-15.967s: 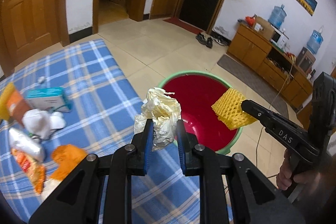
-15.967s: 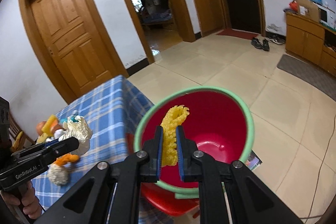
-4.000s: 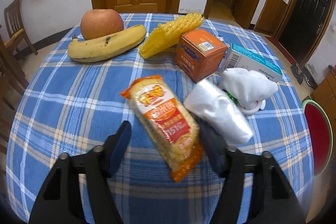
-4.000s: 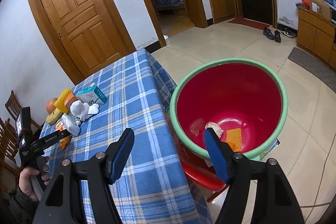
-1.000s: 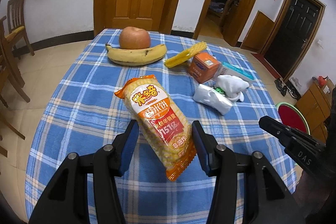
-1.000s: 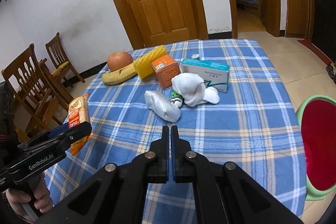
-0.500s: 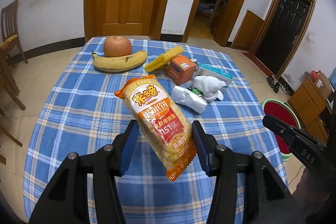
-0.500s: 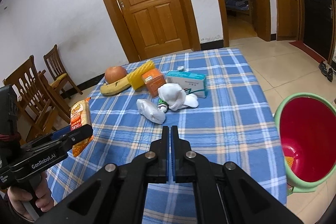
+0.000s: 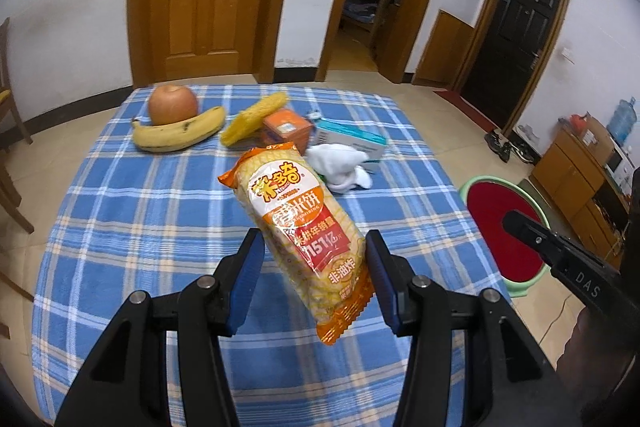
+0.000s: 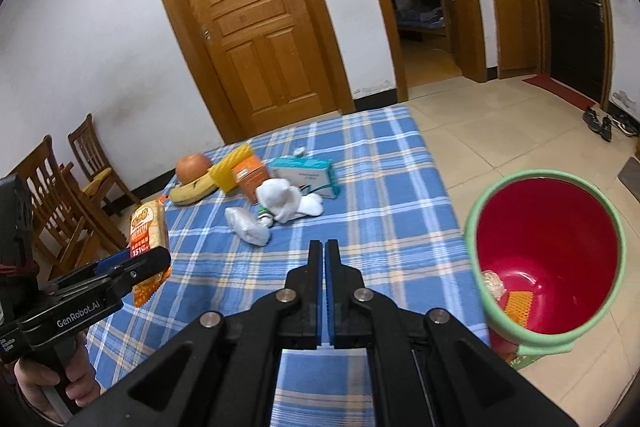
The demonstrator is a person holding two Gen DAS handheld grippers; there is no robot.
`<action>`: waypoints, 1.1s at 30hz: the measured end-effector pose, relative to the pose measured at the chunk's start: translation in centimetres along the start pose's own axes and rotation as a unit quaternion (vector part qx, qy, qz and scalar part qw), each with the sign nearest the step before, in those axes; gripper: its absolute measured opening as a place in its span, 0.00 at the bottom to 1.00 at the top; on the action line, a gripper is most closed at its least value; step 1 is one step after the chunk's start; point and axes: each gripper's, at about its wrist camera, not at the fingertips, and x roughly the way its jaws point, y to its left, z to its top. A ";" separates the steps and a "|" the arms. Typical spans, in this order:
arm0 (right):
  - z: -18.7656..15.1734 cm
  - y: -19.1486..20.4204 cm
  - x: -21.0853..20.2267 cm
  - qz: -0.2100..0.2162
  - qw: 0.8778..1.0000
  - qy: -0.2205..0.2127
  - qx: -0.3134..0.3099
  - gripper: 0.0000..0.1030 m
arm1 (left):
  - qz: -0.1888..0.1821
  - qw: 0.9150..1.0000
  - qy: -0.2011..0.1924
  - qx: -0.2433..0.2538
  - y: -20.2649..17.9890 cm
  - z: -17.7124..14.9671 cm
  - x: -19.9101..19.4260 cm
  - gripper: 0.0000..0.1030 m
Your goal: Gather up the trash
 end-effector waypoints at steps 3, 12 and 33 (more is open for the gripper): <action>0.0 -1.3 -0.7 -0.007 1.000 -0.008 0.011 0.02 | -0.011 1.000 0.004 0.008 -1.1 0.2 0.3 0.51; -0.2 -5.0 -2.0 -0.024 0.999 -0.013 0.037 0.03 | -0.019 1.000 0.004 0.023 -2.8 0.5 0.8 0.51; 0.0 1.6 3.1 0.028 0.999 0.034 -0.015 0.37 | 0.062 0.997 0.005 -0.049 6.0 -0.4 0.5 0.51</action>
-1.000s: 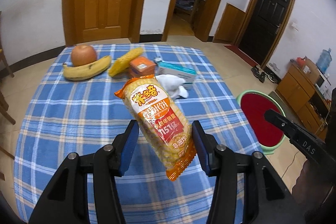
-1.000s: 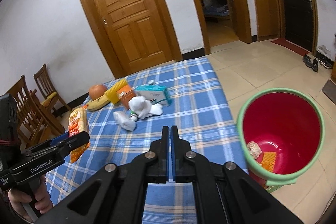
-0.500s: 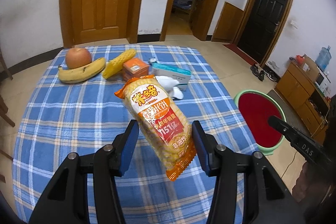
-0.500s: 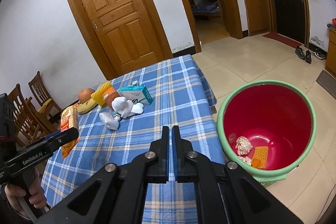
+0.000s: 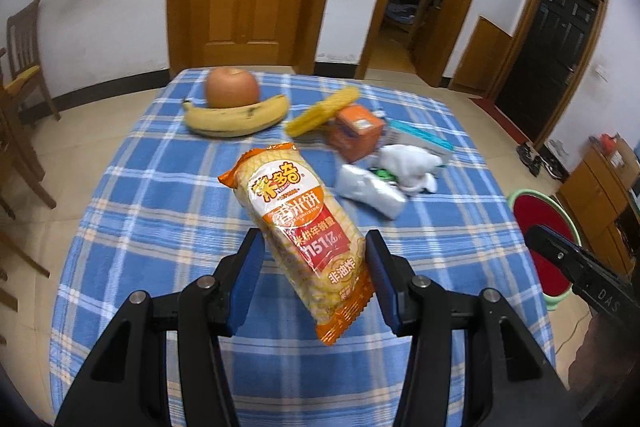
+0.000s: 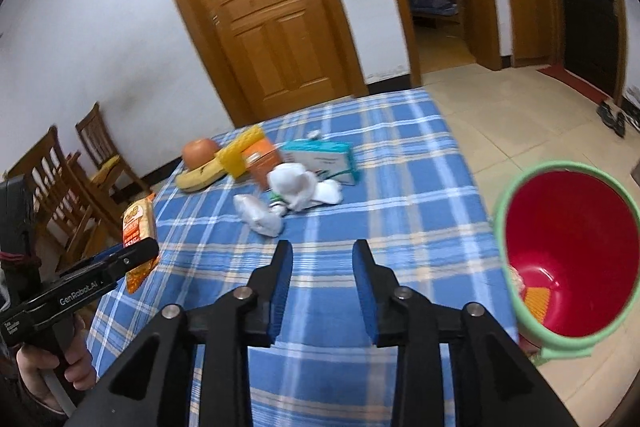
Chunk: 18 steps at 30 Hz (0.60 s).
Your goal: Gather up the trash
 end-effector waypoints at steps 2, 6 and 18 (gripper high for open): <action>0.3 1.2 1.2 0.006 1.000 0.007 -0.015 0.46 | 0.006 1.000 0.001 -0.007 0.9 0.0 0.2 0.51; 0.8 3.4 4.0 0.012 0.999 0.031 -0.043 0.52 | 0.012 1.000 0.007 -0.019 2.4 -0.1 0.7 0.51; 1.8 7.3 12.5 0.005 0.990 0.093 -0.110 0.51 | 0.015 0.999 0.026 -0.039 4.7 -0.5 3.0 0.51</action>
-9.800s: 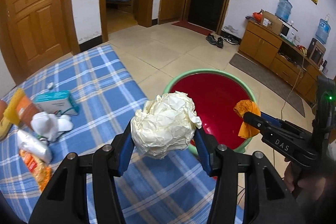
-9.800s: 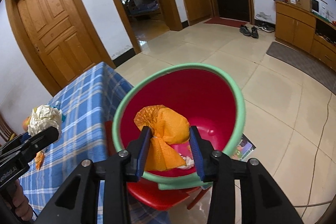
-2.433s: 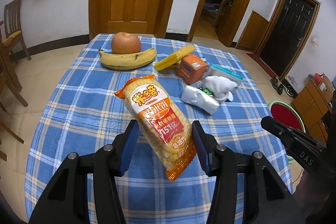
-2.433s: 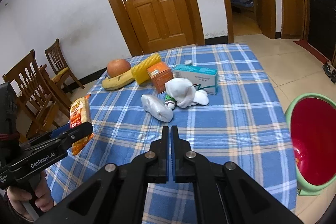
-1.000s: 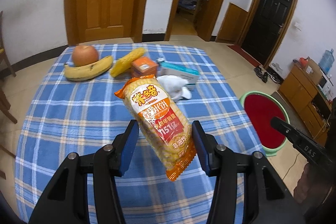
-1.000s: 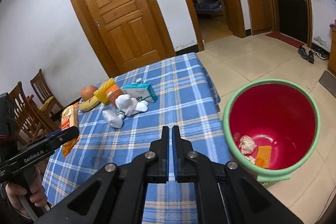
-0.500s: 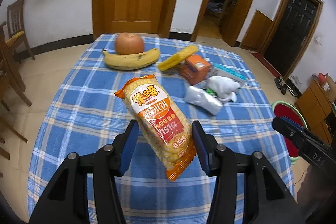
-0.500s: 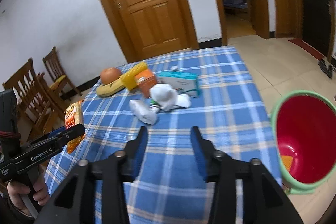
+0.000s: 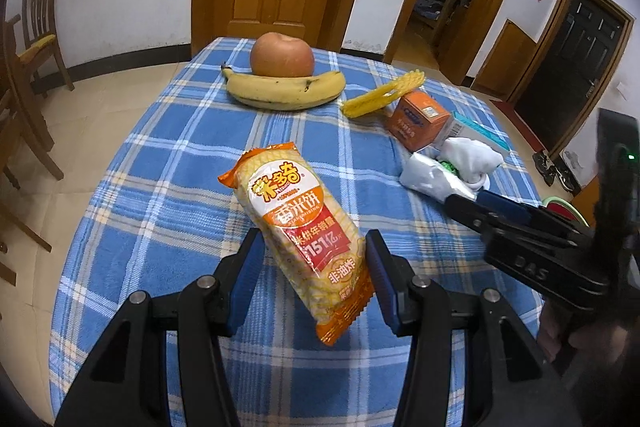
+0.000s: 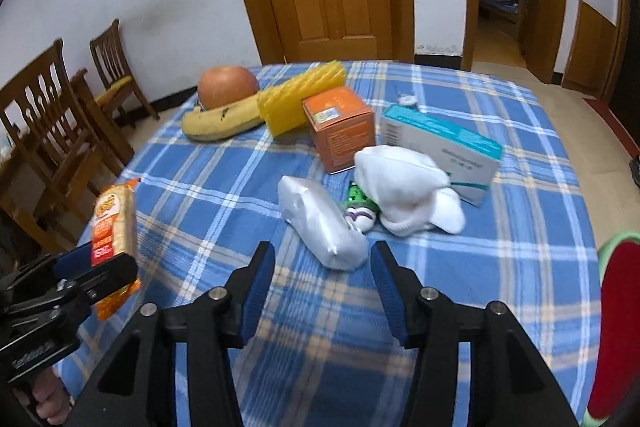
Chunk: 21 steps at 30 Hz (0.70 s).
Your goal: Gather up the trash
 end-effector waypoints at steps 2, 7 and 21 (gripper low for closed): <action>0.1 0.1 0.8 -0.001 1.000 0.007 -0.006 0.48 | -0.001 1.000 0.000 -0.002 0.2 0.0 0.0 0.51; 0.2 -0.2 1.3 -0.016 1.000 0.006 -0.010 0.38 | -0.002 1.000 -0.002 -0.007 0.4 0.1 0.0 0.51; -0.8 -0.5 -2.5 0.000 1.000 -0.024 0.008 0.33 | -0.010 1.000 -0.012 0.004 -0.9 -0.1 -1.3 0.51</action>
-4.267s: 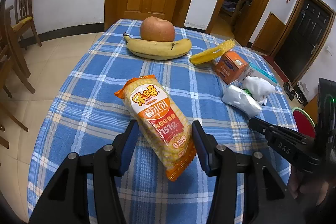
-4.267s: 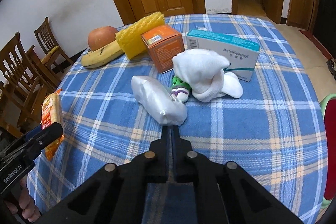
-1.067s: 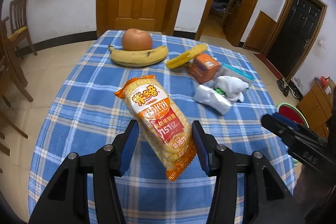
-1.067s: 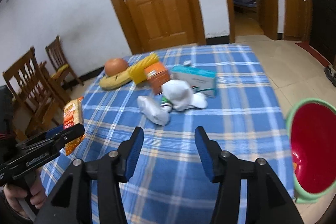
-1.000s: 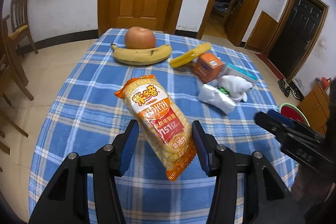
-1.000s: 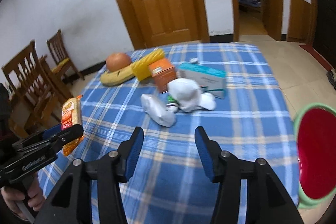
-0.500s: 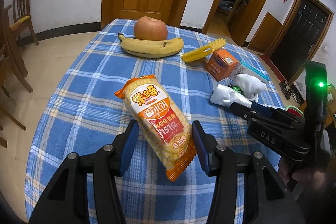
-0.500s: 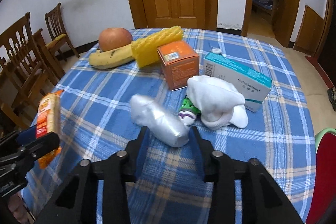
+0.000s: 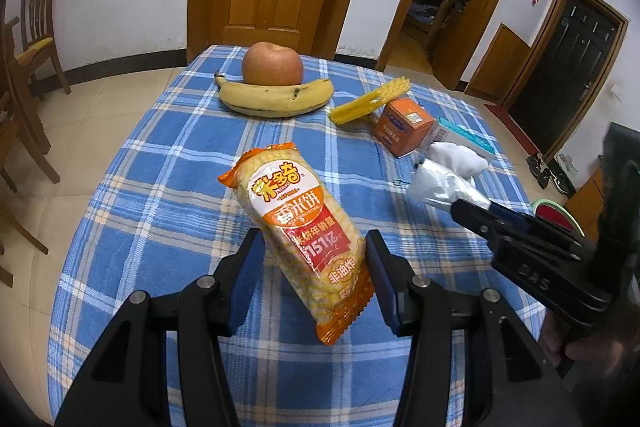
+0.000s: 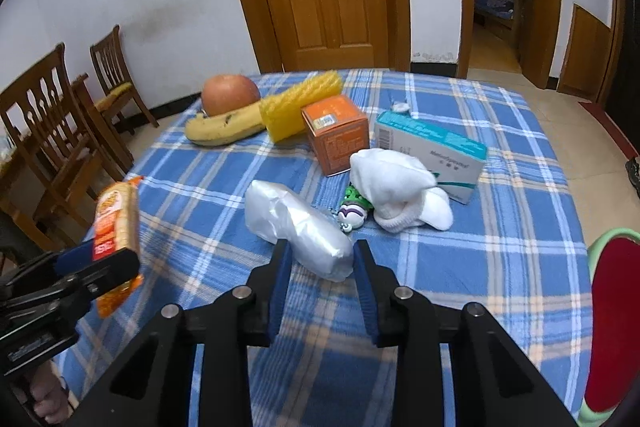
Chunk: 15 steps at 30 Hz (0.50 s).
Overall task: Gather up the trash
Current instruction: 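Drop the plastic bag into the red bucket while the left tool carries the snack bag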
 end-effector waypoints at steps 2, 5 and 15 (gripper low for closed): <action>-0.3 -0.3 -1.1 0.006 1.000 -0.007 0.008 0.33 | -0.002 1.000 -0.002 0.003 -0.3 0.0 -0.2 0.51; -0.9 -0.7 -2.6 0.013 1.000 -0.015 0.021 0.33 | -0.007 1.000 -0.004 0.008 -1.0 0.0 -0.6 0.51; -2.5 -2.6 -7.1 0.019 0.997 -0.044 0.059 0.33 | -0.032 0.999 -0.004 0.033 -4.0 -0.2 -1.2 0.51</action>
